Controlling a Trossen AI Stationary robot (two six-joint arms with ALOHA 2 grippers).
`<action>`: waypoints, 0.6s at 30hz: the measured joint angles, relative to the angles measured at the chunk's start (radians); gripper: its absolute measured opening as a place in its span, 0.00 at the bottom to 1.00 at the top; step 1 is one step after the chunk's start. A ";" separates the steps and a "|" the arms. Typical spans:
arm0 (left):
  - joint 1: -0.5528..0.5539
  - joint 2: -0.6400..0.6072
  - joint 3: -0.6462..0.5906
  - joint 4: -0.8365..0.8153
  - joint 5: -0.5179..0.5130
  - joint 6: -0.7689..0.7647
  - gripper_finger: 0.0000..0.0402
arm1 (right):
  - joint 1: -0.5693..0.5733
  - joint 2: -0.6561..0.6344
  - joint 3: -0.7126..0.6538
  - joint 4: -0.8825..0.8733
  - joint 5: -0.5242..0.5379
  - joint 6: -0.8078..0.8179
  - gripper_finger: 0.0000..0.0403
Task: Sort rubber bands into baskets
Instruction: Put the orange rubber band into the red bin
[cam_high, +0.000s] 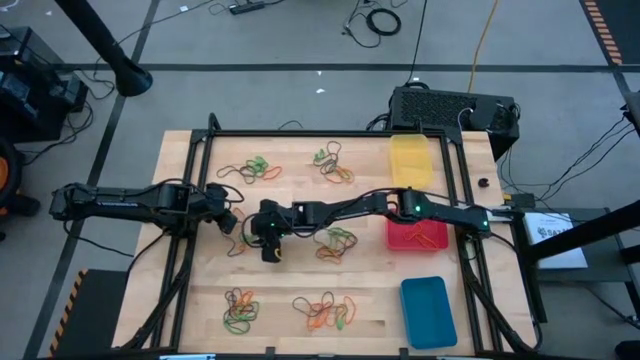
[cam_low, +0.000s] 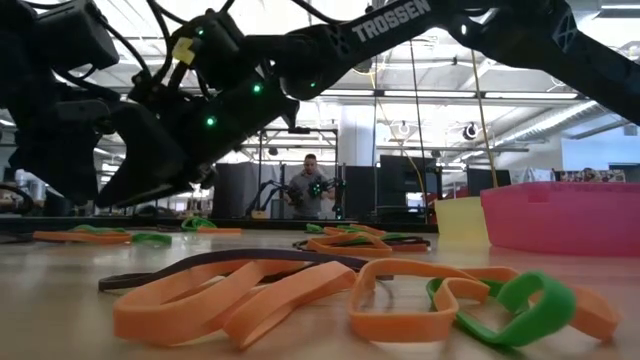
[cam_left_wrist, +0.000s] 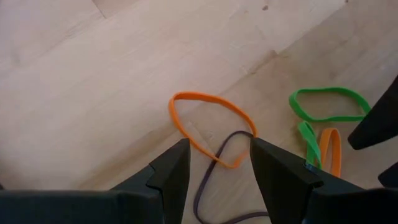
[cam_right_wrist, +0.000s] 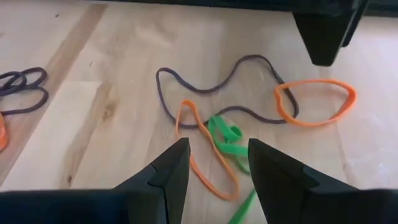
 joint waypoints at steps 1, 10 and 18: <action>0.000 0.000 0.000 0.000 0.000 0.000 0.44 | 0.000 0.000 0.000 -0.005 0.000 0.002 0.39; 0.000 0.000 0.000 0.004 0.000 -0.002 0.44 | 0.000 0.046 -0.003 0.005 0.002 0.033 0.39; 0.000 0.000 0.000 0.003 -0.001 -0.008 0.44 | 0.005 0.065 -0.001 0.010 0.010 0.093 0.37</action>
